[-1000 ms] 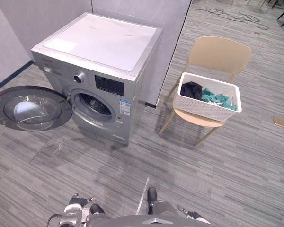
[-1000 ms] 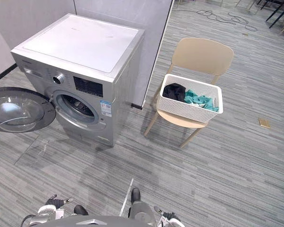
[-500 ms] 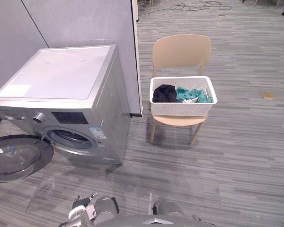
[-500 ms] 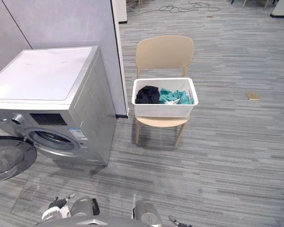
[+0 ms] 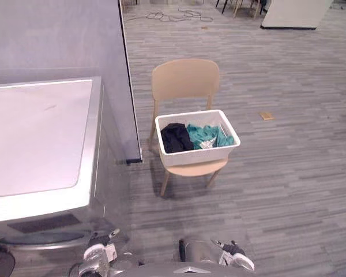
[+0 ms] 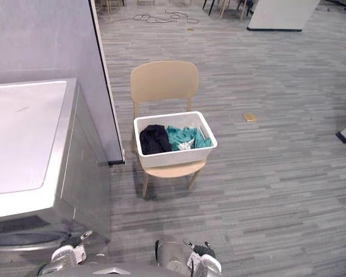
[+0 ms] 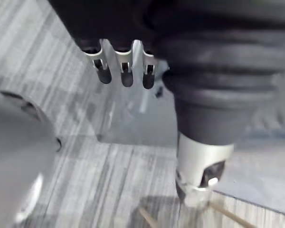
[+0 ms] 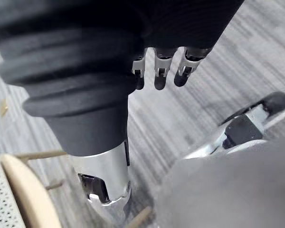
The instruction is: Pick up the laundry basket with both hands and put the clothes into the washing machine.
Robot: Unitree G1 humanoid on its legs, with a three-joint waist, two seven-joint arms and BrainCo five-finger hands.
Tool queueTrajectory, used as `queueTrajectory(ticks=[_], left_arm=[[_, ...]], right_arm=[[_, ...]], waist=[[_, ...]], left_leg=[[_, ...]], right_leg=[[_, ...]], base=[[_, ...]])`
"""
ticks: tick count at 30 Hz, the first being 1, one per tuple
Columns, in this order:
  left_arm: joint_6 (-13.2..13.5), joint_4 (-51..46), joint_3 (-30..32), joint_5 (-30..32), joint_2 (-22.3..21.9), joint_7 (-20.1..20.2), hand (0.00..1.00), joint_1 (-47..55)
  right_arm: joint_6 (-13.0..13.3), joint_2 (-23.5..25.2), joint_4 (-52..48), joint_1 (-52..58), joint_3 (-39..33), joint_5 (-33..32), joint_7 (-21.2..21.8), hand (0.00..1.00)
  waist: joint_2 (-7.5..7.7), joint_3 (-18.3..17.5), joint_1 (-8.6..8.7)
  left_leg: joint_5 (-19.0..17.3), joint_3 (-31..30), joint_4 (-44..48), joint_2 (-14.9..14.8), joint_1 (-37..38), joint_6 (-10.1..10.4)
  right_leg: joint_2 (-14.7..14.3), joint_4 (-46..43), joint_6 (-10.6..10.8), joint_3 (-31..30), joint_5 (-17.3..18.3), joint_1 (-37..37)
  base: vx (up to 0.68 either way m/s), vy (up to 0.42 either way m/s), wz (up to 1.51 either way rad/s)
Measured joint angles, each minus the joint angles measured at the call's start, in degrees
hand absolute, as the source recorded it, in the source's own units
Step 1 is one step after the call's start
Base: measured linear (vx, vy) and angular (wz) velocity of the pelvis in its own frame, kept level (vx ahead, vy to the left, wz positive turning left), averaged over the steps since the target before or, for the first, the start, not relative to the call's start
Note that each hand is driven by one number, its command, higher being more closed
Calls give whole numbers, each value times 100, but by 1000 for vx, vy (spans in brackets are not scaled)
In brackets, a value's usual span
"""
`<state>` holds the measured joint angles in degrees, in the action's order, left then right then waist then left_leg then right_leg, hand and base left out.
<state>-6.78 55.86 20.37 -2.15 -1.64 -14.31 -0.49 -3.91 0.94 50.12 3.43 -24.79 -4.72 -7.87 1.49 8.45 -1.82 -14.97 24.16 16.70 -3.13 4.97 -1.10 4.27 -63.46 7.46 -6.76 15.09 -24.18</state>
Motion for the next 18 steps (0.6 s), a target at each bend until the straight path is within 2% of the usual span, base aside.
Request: queueTrajectory(ticks=[2, 3, 4, 5, 6, 7, 8, 9, 10, 11, 12, 13, 14, 15, 16, 17, 18], left_arm=[[-12, 14, -32, 1, 72, -10, 0, 76], [-43, 24, -25, 0, 121, -58, 0, 139], [-42, 25, -25, 0, 160, -60, 0, 195], [-42, 36, -27, 3, 270, -59, 0, 289], [-41, 43, -27, 13, 341, -57, 0, 333], [-24, 168, -17, 24, 314, -3, 0, 359], [-15, 186, 8, 67, 159, 106, 0, 413], [-7, 194, 99, 81, 93, 118, 0, 422], [-9, 276, 265, 119, 67, 135, 0, 444], [2, 329, 412, 119, 47, 165, 0, 497], [6, 329, 497, 115, 36, 183, 0, 529], [27, 324, 665, 112, 24, 227, 0, 583], [68, 304, 782, 106, 20, 286, 0, 618], [73, 270, 854, 100, 9, 326, 0, 633], [80, 208, 926, 93, -9, 353, 0, 645], [90, 117, 945, 23, -24, 351, 0, 681], [114, 90, 934, -35, -31, 341, 0, 707]], right_arm=[[7, -37, -15, -73, -74, -11, 5, 0], [-24, -111, 45, -138, -139, -5, 5, 0], [-32, -125, 66, -126, -140, 1, 8, 0], [-29, -114, 144, -81, -218, 4, 18, 0], [-31, -101, 243, -61, -294, -1, 21, 0], [-41, -216, 407, -69, -495, 5, 31, 0], [-72, -351, 513, -23, -681, 38, 30, 0], [-113, -368, 527, 4, -773, 50, 30, 0], [-142, -346, 572, 111, -846, 58, 30, 0], [-159, -305, 630, 247, -890, 62, 40, 0], [-163, -298, 665, 293, -887, 63, 47, 0], [-183, -246, 702, 337, -938, 62, 78, 0], [-213, -252, 696, 363, -906, 65, 126, 0], [-214, -260, 678, 347, -865, 65, 134, 0], [-223, -291, 614, 339, -731, 87, 137, 0], [-260, -315, 248, 370, -502, 61, 127, 0], [-261, -295, -403, 427, -160, 47, 112, 0]], waist=[[-54, 93, -1], [-67, 166, -25], [-66, 167, -23], [-7, 146, -19], [113, 121, -18], [-92, 167, -26], [-232, 105, -33], [-266, 96, -52], [-288, 93, -37], [-293, 90, -5], [-286, 85, 3], [-254, 47, 31], [-224, -48, 5], [-205, -91, -26], [-203, -111, -31], [-176, -130, -40], [-176, -138, -73]], left_leg=[[24, -28, -216, -77, 234, 86], [90, -48, -508, -98, 504, 206], [99, -65, -610, -105, 587, 274], [107, -140, -792, -69, 735, 454], [101, -245, -867, -3, 819, 547], [79, -459, -1002, -84, 953, 677], [191, -576, -1007, -222, 951, 672], [253, -604, -982, -258, 974, 690], [379, -748, -960, -351, 1073, 743], [396, -873, -863, -493, 1217, 753], [396, -915, -748, -572, 1233, 753], [401, -1068, -271, -743, 1085, 744], [477, -1185, 346, -871, 822, 639], [568, -1207, 709, -934, 637, 620], [755, -1242, 1293, -1032, 347, 509], [1198, -1285, 2028, -1150, -15, 369], [1724, -1281, 2571, -1247, -257, 397]], right_leg=[[196, 959, -101, 242, 5, -211], [290, 2274, -145, 325, -177, -103], [319, 2832, -163, 347, -352, -35], [346, 3961, -202, 356, -886, 175], [378, 4439, -170, 289, -1317, 286], [284, 4317, -166, 291, -1823, 379], [179, 4150, -210, 370, -1517, 329], [179, 3970, -262, 410, -1373, 295], [187, 3568, -355, 541, -1034, 313], [186, 3254, -402, 736, -742, 458], [180, 3158, -440, 820, -603, 552], [180, 3106, -484, 1012, -429, 747], [159, 3135, -543, 1115, -349, 861], [142, 3161, -576, 1143, -329, 905], [124, 3210, -628, 1187, -298, 1013], [86, 3269, -658, 1178, -280, 1131], [31, 3339, -736, 1062, -245, 1232]], base=[[327, -148, 11], [280, -223, 21], [349, -312, 35], [256, -248, 35], [320, -331, 49], [305, -311, 43], [299, -300, 34], [290, -277, 33], [281, -292, 47], [256, -290, 57], [223, -325, 69], [151, -259, 58], [130, -252, 46], [94, -182, 18], [106, -197, -2], [128, -204, -24], [107, -132, -34]])
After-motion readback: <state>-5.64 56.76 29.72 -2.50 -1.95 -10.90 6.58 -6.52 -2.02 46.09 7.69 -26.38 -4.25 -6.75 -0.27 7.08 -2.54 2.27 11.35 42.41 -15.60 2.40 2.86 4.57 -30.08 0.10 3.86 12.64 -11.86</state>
